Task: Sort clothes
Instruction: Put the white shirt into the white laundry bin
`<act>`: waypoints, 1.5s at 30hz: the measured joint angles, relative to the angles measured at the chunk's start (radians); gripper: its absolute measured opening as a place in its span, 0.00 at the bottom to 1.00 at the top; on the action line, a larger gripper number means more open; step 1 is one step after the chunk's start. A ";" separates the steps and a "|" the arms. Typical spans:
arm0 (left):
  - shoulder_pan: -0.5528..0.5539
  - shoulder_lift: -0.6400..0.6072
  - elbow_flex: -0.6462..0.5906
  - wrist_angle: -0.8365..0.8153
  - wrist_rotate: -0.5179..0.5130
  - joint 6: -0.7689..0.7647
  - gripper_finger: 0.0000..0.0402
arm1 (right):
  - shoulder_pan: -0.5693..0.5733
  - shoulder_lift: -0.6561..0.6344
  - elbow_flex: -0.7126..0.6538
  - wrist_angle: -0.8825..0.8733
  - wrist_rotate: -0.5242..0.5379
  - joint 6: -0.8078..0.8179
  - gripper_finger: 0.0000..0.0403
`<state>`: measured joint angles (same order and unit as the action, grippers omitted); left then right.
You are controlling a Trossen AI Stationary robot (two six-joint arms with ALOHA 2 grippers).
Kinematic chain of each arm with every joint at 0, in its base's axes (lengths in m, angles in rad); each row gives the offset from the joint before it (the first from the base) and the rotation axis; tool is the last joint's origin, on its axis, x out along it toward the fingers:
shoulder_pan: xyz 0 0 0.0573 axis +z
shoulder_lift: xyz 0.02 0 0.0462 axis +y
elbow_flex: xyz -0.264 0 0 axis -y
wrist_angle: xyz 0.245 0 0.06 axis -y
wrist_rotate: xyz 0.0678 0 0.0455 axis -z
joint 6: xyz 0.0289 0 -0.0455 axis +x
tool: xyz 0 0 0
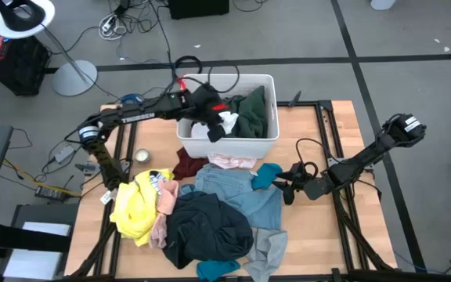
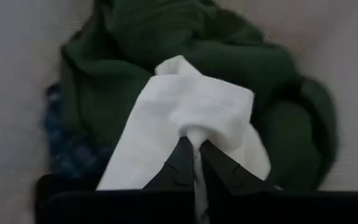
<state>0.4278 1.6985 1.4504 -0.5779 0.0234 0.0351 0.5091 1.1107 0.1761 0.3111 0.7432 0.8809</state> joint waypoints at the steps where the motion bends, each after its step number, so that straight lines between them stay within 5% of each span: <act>1: 0.014 -0.002 -0.034 0.044 0.037 -0.015 0.02 | 0.000 0.000 0.000 0.000 0.000 0.000 0.48; 6: 0.081 -0.007 -0.127 0.203 0.190 -0.044 0.02 | 0.000 0.000 0.000 0.000 0.000 -0.001 0.48; 11: 0.123 -0.003 -0.146 0.276 0.227 -0.072 0.02 | 0.000 0.000 0.000 0.000 0.000 -0.001 0.48; 24: 0.166 0.015 -0.152 0.229 0.021 -0.079 0.03 | -0.002 0.000 0.000 -0.018 0.012 0.001 0.48; 37: 0.159 0.044 -0.148 0.152 0.076 -0.179 0.36 | -0.002 0.000 0.000 -0.021 0.014 0.009 0.48; 45: 0.124 -0.085 -0.143 0.133 0.100 -0.123 0.39 | 0.000 0.000 0.000 -0.022 0.015 0.015 0.48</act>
<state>0.5514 1.6134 1.3070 -0.4447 0.1233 -0.0878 0.5087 1.1107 0.1757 0.2889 0.7578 0.8963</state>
